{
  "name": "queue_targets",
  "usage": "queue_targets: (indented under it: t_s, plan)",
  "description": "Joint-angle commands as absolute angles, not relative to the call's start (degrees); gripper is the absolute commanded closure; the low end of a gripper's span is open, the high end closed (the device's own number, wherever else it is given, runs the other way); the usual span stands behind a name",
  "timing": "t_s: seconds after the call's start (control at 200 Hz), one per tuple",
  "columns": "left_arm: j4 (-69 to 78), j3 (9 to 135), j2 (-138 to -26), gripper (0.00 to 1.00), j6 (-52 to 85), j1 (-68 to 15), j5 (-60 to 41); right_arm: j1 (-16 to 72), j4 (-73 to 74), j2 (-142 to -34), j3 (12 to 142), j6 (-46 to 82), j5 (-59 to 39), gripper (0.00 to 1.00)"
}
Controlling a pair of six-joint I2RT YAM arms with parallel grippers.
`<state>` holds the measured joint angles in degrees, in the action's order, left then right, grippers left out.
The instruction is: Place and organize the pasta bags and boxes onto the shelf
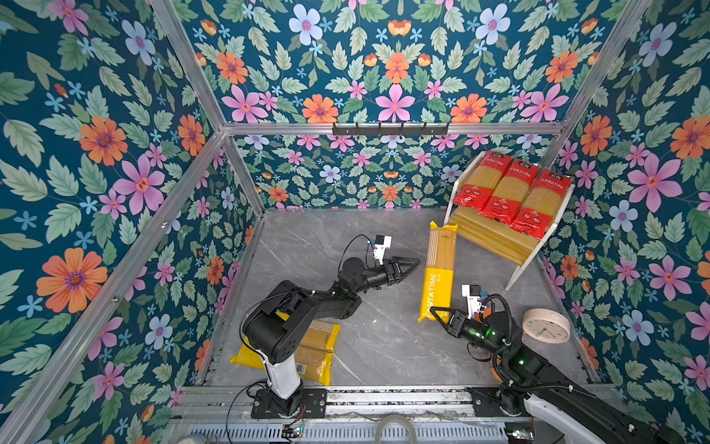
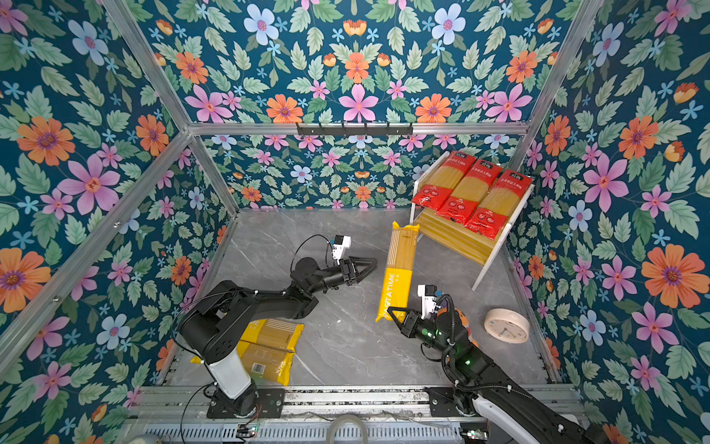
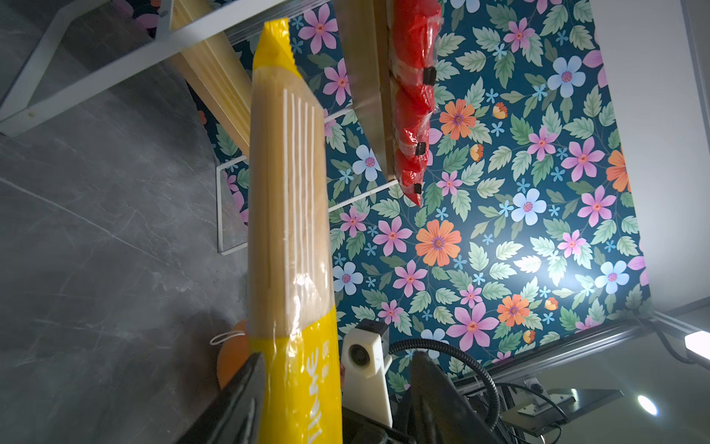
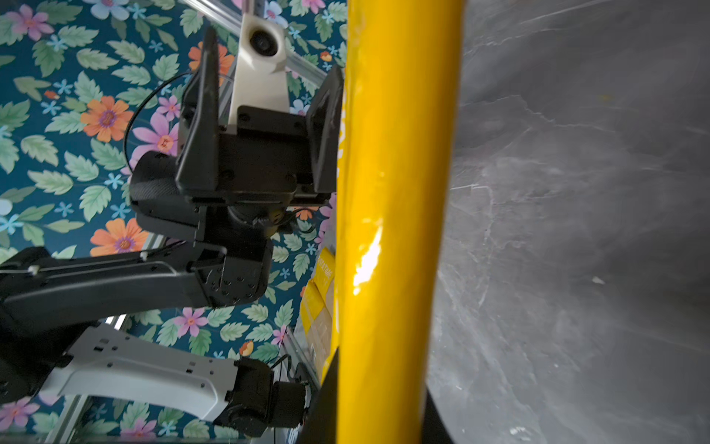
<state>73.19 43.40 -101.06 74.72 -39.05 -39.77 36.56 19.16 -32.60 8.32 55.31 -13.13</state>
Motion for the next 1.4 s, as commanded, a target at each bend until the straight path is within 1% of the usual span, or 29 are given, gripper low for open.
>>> queue_targets:
  t_s: [0.0, 0.3, 0.37, 0.425, 0.5, 0.575, 0.645, 0.82, 0.945, 1.025, 1.15, 1.315, 1.39]
  plan:
    - [74.39, 41.85, -99.96, 0.36, 73.06, -38.69, -38.47, 36.70, 23.59, -29.95, 8.83, 54.68, -7.03, 1.00]
    - [71.72, 36.00, -96.42, 0.36, 70.05, -38.67, -37.38, 36.08, 14.02, -26.20, 11.82, 52.59, 1.03, 1.00]
    - [70.68, 34.15, -95.36, 0.36, 69.02, -38.67, -36.71, 34.54, 10.52, -26.29, 13.18, 53.17, 2.87, 1.00]
    - [69.87, 32.81, -94.61, 0.36, 68.21, -38.67, -36.29, 31.55, 8.66, -27.46, 14.65, 53.50, 1.72, 1.00]
    - [68.17, 31.51, -93.81, 0.36, 66.76, -38.67, -36.10, 25.82, 8.63, -31.41, 16.80, 54.35, -3.13, 1.00]
    - [66.36, 30.78, -93.19, 0.36, 65.51, -38.67, -35.87, 20.23, 12.64, -36.73, 18.34, 55.42, -8.71, 1.00]
    - [65.68, 30.11, -92.75, 0.36, 64.92, -38.67, -35.63, 17.28, 17.15, -41.86, 20.63, 55.27, -11.86, 1.00]
    - [65.22, 28.27, -92.11, 0.36, 64.18, -38.67, -34.20, 16.35, 22.90, -54.48, 28.87, 52.32, -12.28, 1.00]
    - [65.25, 27.22, -91.86, 0.37, 64.03, -38.67, -34.25, 14.51, 27.95, -63.65, 33.09, 54.11, -12.92, 1.00]
    - [64.13, 26.71, -90.90, 0.37, 63.29, -38.67, -34.16, 13.82, 30.60, -67.19, 35.16, 54.03, -12.84, 1.00]
    - [60.22, 26.32, -89.40, 0.37, 60.91, -38.67, -33.76, 12.99, 29.40, -70.45, 39.04, 51.43, -11.87, 1.00]
    - [59.06, 26.65, -89.95, 0.37, 60.14, -38.67, -33.80, 10.69, 32.69, -73.94, 38.84, 52.29, -12.34, 0.89]
    - [59.54, 26.83, -90.52, 0.37, 60.35, -38.67, -33.70, 10.36, 33.35, -75.00, 38.72, 52.56, -12.32, 0.81]
